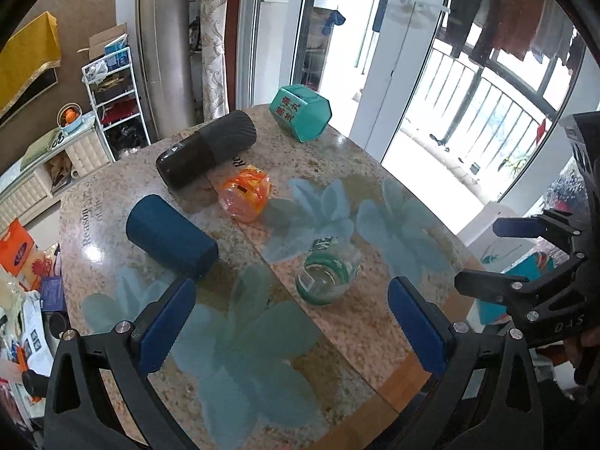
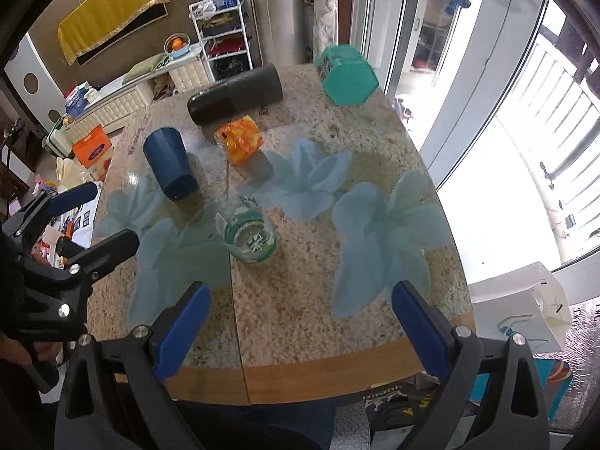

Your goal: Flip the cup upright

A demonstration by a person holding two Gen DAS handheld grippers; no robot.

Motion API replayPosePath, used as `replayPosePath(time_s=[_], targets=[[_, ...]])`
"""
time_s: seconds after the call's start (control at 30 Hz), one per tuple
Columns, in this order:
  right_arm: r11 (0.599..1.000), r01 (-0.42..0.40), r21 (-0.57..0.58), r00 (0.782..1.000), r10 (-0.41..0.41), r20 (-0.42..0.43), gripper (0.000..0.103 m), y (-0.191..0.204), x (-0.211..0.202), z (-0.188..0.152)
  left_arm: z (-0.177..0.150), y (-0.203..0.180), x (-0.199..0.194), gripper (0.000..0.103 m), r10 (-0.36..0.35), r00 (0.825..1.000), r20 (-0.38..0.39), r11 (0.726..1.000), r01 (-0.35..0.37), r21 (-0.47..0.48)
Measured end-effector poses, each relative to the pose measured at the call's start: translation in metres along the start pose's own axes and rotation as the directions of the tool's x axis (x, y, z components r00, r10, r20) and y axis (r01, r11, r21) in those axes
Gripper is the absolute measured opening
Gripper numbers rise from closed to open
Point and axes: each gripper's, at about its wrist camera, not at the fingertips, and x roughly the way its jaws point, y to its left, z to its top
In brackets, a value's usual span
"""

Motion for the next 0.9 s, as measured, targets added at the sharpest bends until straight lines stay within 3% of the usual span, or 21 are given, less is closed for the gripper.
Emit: replayPosePath(time_s=[0.5, 0.9], targets=[[1.000, 0.000, -0.001, 1.000, 0.000, 0.002, 0.098, 0.011, 0.004, -0.002, -0.007, -0.001, -0.002, 0.103, -0.025, 0.999, -0.022, 1.000, 0.025, -0.012], [1.000, -0.009, -0.001, 1.000, 0.009, -0.005, 0.098, 0.016, 0.003, -0.003, -0.009, 0.005, -0.003, 0.103, -0.005, 0.999, -0.034, 0.999, 0.004, -0.038]])
